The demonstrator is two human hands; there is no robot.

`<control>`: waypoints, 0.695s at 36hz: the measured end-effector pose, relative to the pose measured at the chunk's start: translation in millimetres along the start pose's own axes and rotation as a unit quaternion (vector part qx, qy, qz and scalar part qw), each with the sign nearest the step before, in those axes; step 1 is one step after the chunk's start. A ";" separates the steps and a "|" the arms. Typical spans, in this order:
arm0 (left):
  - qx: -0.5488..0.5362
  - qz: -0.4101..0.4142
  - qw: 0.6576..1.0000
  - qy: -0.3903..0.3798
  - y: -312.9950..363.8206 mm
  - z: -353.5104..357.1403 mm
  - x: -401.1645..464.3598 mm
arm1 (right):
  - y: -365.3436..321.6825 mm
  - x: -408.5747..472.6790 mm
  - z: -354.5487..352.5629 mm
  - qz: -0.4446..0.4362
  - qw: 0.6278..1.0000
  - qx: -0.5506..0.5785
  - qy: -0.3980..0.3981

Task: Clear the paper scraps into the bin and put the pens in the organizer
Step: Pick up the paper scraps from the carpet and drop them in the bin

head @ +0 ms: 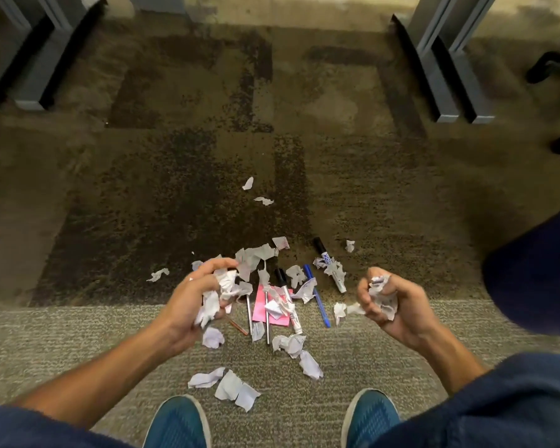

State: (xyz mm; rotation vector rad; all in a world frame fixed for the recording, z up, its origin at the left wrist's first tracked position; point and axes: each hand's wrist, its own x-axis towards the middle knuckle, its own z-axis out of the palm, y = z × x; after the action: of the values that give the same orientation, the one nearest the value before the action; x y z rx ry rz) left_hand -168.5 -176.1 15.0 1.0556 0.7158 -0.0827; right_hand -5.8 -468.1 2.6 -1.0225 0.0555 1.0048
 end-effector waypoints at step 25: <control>0.032 -0.068 0.977 -0.201 111.4 425.4 55.6 | -237.0 -133.5 -41.6 -0.388 0.838 0.258 0.283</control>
State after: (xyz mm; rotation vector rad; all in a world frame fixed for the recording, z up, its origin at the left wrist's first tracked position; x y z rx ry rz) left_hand 130.1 -451.6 192.3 1.0091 0.4177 -0.4287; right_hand 104.0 -620.4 203.8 -0.6934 0.3514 -0.0939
